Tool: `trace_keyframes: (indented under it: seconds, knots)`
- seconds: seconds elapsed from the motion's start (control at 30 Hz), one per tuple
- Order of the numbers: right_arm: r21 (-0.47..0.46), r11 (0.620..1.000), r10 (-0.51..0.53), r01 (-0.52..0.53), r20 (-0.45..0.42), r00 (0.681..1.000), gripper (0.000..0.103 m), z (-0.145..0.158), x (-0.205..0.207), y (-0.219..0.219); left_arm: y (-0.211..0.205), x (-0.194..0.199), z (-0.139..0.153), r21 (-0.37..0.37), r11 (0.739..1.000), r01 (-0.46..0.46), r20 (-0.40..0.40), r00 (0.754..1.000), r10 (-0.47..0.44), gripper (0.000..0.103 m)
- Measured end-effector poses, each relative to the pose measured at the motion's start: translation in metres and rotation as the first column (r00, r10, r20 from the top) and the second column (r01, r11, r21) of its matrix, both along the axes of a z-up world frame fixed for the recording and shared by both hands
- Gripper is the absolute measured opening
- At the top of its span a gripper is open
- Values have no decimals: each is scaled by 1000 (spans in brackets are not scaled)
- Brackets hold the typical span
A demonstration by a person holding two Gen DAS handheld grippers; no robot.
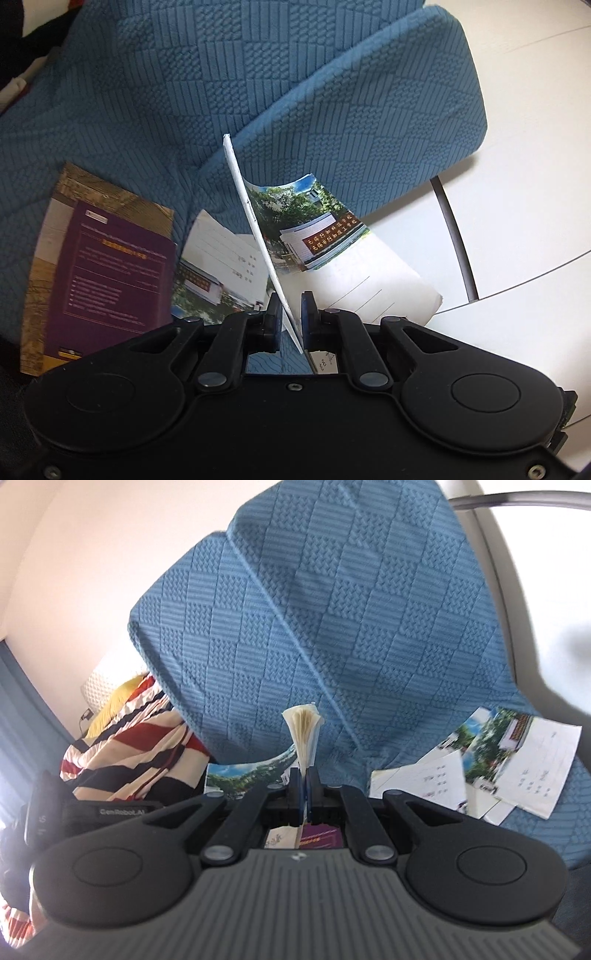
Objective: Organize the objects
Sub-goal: 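Lift the photo booklet on edge with the left gripper toward the book stack, then lower the photo booklet flat onto the purple paperback with the left gripper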
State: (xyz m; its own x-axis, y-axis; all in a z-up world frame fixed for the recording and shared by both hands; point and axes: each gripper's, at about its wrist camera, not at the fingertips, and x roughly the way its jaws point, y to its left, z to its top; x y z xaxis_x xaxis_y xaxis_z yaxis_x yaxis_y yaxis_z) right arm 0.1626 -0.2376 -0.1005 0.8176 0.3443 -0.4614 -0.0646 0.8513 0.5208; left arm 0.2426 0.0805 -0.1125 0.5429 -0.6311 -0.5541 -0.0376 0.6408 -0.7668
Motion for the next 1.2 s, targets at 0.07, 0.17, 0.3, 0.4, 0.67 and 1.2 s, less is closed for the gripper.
trace_keyframes:
  seconds: [0.07,0.17,0.3,0.4,0.67,1.2]
  knots:
    - [-7,1000,6,-6,-3,1000,5,-3,2,11,11,-4,-3,-4,1000,-12,0,1000,12,9]
    - [-13,1000,15,-16,-8,1000,5,-8,4,27,26,-8,-11,-8,1000,-30,-1,1000,30,9]
    - [-35,999,23,-24,-24,999,5,-21,6,45,39,-13,-28,-7,999,-48,-8,999,48,9]
    - [-36,999,25,-26,-52,998,5,-34,8,54,46,-16,-43,2,998,-58,-11,998,58,9]
    - [-24,1000,11,-15,-125,992,5,-72,12,67,60,-17,-81,-9,995,-103,-12,995,103,9]
    - [-74,995,47,-66,-229,972,5,-121,34,97,79,6,-134,48,986,-162,-94,982,165,9]
